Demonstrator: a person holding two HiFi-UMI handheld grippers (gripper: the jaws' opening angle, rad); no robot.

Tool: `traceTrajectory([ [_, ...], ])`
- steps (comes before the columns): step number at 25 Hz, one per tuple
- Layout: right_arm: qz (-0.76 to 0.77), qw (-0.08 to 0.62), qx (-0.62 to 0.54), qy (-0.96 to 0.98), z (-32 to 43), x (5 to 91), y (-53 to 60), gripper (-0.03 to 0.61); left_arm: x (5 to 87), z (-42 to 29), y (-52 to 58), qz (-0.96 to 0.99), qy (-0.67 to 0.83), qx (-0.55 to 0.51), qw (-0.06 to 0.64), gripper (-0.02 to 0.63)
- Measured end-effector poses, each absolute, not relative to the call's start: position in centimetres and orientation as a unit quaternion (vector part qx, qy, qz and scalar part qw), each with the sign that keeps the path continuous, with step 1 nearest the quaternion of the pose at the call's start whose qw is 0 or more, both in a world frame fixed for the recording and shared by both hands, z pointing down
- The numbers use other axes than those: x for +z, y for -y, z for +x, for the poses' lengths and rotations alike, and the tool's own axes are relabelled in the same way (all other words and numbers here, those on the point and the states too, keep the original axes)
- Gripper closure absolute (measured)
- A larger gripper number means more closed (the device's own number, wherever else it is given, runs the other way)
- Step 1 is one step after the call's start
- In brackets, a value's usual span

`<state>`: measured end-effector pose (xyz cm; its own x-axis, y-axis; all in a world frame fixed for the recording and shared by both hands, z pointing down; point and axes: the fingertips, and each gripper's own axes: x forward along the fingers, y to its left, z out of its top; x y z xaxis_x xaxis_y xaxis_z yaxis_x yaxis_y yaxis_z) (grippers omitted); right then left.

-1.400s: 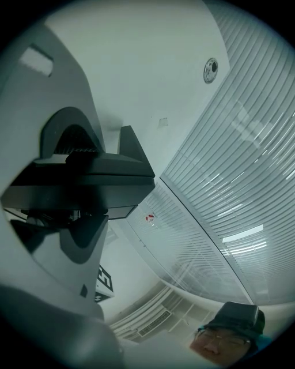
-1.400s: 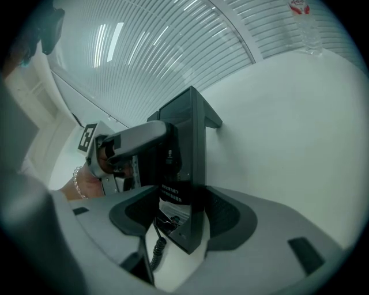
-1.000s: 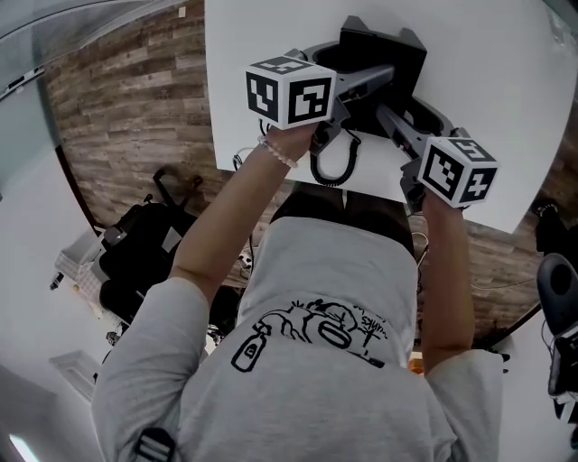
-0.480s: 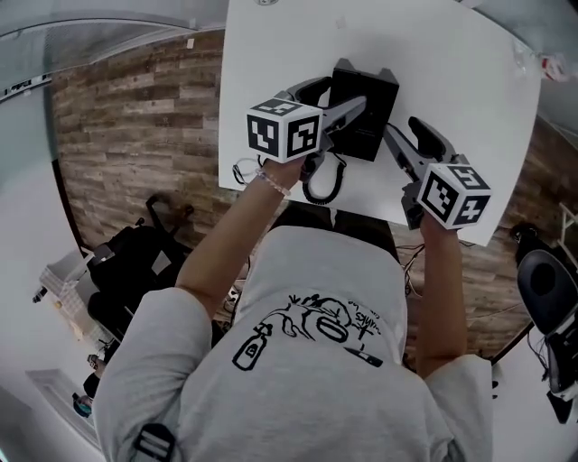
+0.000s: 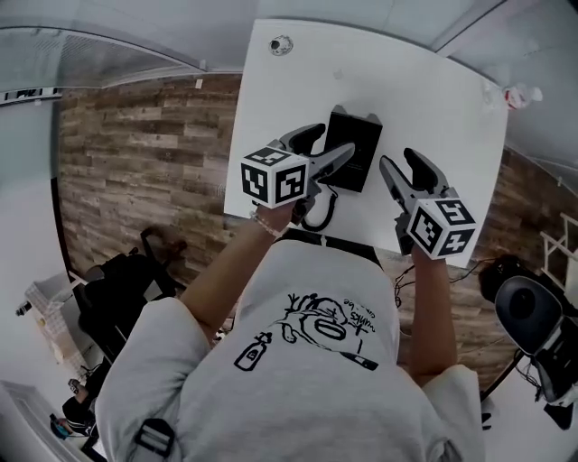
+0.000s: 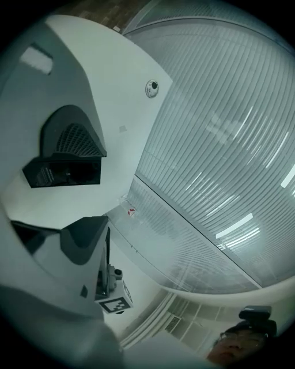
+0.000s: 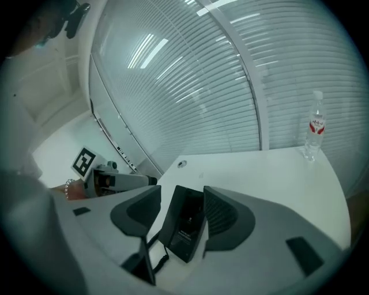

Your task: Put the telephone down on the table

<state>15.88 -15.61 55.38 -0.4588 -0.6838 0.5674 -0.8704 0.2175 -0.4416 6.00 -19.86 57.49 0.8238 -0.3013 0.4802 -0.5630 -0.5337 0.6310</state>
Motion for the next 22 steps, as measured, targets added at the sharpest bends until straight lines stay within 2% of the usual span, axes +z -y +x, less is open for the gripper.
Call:
traceTrajectory([
  [3,0.507,0.133,0.346,0.778,15.4,53.3,15.4,0.362,55.0,5.8,19.5,0.87,0.251,0.144,0.4,0.299],
  [12,0.521,0.143,0.259,0.801,15.0,47.0,14.9,0.401,48.0,5.6,19.1,0.899,0.241,0.102,0.35,0.398],
  [22,0.555,0.125,0.155,0.808,14.1,38.2,12.6,0.436,38.2,3.5,15.9,0.936,0.256,0.039,0.237,0.463],
])
